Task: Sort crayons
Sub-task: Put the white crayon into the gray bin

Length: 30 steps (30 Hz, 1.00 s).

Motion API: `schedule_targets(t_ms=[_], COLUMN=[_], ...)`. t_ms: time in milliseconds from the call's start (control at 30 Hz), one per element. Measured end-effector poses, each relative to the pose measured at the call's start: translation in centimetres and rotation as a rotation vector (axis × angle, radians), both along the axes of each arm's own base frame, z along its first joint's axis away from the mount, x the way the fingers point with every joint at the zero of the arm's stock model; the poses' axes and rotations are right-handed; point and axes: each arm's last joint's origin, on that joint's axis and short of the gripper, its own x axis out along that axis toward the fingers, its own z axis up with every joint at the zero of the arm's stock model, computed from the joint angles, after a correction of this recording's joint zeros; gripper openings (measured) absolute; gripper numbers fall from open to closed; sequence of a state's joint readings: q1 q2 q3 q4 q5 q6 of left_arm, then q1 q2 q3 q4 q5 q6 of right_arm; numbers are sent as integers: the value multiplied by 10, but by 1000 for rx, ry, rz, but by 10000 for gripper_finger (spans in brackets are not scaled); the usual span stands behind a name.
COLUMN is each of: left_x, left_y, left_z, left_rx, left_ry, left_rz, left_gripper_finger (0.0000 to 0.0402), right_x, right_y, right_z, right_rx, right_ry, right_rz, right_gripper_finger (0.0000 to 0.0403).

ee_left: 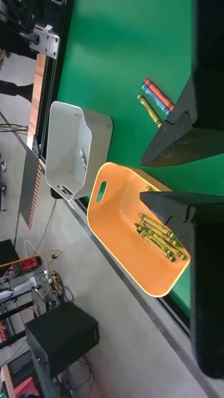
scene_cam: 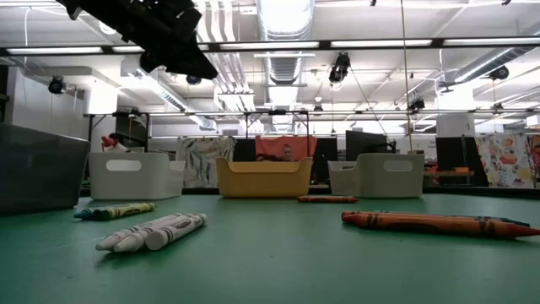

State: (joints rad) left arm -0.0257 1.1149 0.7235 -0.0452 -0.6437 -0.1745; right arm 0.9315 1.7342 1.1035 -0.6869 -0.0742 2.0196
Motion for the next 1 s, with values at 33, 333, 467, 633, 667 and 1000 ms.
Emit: schedule_targets(t_ms=[33,333,467,633,667,1000], left_x=[0,0,0,0,0,0], left_y=[0,0,0,0,0,0], left_z=[0,0,0,0,0,0], left_rx=[0,1,7,7,7,-1], left_ry=[0,0,9,10,10,-1], left_rz=[0,0,-3,-3,-3,1], left_gripper_finger=[57,57,57,57,57,57], right_x=[-1,-3,0,5,7,12], right_y=[-3,15,29,38,39,50], right_z=[3,38,41,29,26,16], right_rx=[-17,39,16,-16,-19,-43], right_ry=[-6,-218,-326,-318,-314,-287], right_rz=[3,779,1147,1298,1310,1462], right_gripper_finger=[8,9,17,53,64,158])
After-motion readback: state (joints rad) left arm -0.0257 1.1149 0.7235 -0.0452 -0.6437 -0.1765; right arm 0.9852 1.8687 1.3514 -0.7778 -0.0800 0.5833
